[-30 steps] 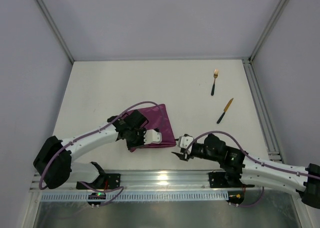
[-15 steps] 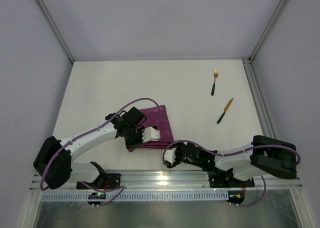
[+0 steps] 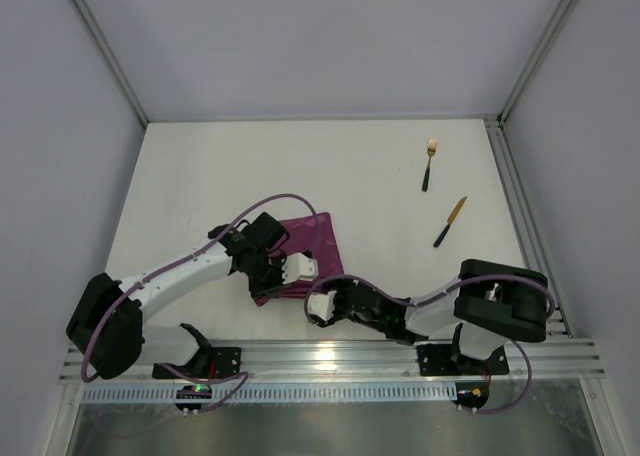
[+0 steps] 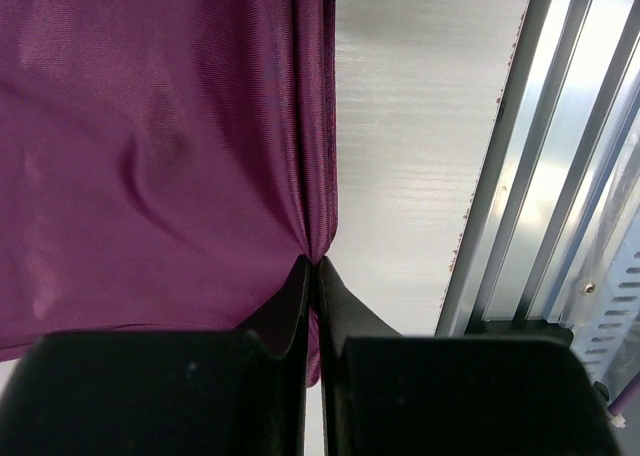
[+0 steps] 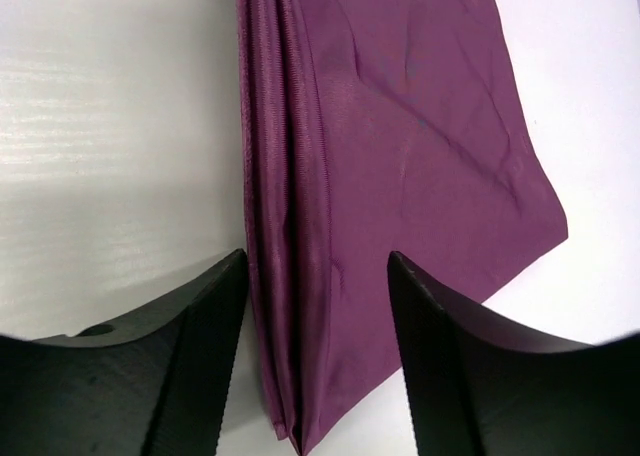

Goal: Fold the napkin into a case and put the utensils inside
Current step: Pick up the lower triangle-folded napkin from the center of the board, then fold the lower triangle-folded napkin at the center of the board.

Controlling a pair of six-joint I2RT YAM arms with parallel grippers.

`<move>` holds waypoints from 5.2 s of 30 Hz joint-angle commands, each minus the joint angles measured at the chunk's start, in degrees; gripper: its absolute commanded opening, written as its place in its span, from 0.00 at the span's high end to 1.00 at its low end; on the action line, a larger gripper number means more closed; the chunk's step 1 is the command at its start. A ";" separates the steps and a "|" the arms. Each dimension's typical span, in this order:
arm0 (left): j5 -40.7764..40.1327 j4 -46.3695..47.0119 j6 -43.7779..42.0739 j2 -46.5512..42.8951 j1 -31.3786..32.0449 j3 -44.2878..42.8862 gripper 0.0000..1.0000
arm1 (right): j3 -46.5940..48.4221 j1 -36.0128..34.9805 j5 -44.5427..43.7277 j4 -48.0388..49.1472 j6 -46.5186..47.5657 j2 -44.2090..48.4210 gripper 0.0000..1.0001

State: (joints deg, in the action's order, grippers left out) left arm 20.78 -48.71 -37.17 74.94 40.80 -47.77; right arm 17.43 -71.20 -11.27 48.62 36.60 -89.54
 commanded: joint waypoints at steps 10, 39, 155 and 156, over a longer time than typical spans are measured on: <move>3.66 -2.44 -2.12 -1.37 -2.21 -1.54 1.00 | 1.29 -0.43 -2.97 -2.38 -3.37 -3.63 0.77; 14.29 -17.03 -15.65 -2.16 -8.98 -1.98 0.58 | 16.22 9.75 40.44 -40.00 -21.65 7.98 0.96; 12.54 -3.95 -19.00 19.63 -24.27 -7.96 0.84 | 32.23 32.00 55.13 -49.06 -38.88 -14.09 0.96; 12.45 -3.50 -18.47 19.63 -24.45 -8.04 0.83 | 31.62 32.00 54.52 -46.88 -39.15 -13.91 0.96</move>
State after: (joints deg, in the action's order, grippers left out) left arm 33.01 -54.92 -57.69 94.87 17.23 -54.13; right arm 50.72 -39.53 47.27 -3.01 -0.40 -105.62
